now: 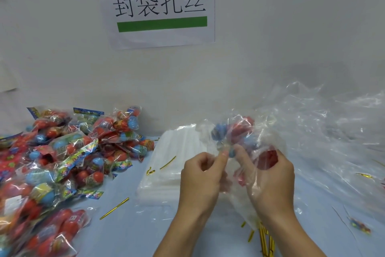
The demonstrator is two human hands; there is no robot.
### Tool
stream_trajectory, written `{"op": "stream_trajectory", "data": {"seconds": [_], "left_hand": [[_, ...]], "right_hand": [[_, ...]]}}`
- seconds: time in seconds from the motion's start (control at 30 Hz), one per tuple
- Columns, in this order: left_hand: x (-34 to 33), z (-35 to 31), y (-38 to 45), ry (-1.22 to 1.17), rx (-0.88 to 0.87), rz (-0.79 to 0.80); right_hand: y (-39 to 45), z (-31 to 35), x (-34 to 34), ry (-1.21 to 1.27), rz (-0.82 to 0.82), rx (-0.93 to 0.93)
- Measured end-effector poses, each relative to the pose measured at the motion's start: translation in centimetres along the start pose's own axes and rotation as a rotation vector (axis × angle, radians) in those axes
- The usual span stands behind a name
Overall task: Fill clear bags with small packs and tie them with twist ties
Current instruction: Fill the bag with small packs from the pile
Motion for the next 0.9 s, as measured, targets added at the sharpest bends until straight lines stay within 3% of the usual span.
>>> {"op": "stream_trajectory", "data": {"seconds": [0.13, 0.3, 0.63, 0.9], "left_hand": [[0.3, -0.2, 0.3, 0.141, -0.152, -0.041], [0.2, -0.6, -0.1, 0.178, -0.253, -0.052], [0.9, -0.7, 0.0, 0.064, -0.217, -0.172], [0.8, -0.7, -0.2, 0.161, -0.325, -0.208]], "right_hand": [[0.4, -0.6, 0.2, -0.019, -0.048, -0.061], [0.5, -0.7, 0.8, -0.084, -0.108, -0.009], [0.0, -1.1, -0.5, -0.048, 0.182, -0.099], [0.1, -0.5, -0.3, -0.239, 0.109, 0.022]]}}
Point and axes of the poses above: each hand's wrist, its own y-axis towards the middle knuckle, its own x-axis out of the back of the hand, z = x × y, the point moved 3 cm from there along y, towards the middle knuckle, and after that the axes turned 4 degrees about -z, right-handed, at the moved point
